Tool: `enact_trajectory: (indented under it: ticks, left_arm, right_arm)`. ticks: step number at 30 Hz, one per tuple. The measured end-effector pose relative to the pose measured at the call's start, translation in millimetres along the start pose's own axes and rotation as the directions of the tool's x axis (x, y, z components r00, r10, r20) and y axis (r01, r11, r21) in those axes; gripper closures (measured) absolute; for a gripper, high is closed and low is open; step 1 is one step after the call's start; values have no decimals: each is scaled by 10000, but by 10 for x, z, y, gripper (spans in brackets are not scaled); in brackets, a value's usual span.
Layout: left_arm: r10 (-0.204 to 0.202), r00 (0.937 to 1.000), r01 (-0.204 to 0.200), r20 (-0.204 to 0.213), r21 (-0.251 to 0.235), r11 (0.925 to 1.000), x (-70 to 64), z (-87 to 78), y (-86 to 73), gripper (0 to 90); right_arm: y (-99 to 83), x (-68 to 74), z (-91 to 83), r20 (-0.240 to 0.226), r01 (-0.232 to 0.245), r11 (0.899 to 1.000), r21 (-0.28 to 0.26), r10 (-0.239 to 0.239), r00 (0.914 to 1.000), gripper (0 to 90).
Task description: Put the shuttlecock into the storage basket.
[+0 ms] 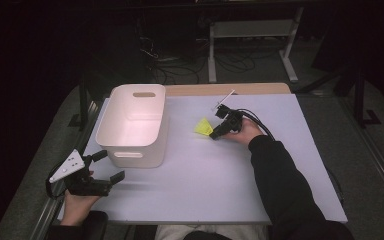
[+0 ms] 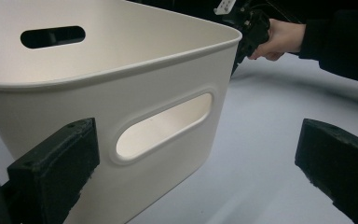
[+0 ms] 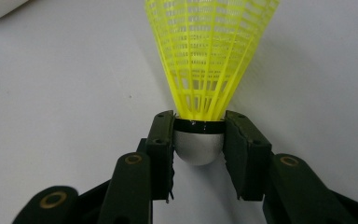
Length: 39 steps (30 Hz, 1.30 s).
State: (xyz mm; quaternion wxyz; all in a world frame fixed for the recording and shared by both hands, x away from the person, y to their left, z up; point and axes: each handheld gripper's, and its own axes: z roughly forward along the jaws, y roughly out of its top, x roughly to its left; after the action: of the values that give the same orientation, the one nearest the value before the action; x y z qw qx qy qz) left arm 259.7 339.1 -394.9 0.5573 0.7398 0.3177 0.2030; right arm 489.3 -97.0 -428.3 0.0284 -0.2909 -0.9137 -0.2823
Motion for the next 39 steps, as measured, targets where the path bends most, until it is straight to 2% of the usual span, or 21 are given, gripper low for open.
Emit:
enact_trajectory:
  ticks: [21,27,31,39]
  left_arm:
    - [-3,10000,3,-11,9,10000,0,5,0,0]
    - [-12,10000,12,-10,15,10000,0,6,0,0]
    - [-22,10000,22,-5,9,10000,0,8,0,0]
    - [-14,10000,14,3,3,10000,0,7,1,0]
  right_arm:
    - [-61,23,-217,147,38,9993,-364,-33,9999,630]
    - [-75,43,-254,12,85,9994,-349,-84,10000,631]
    - [-80,77,-267,9,34,9990,-441,-33,10000,631]
    - [-42,180,-355,91,319,9976,-610,-314,9995,631]
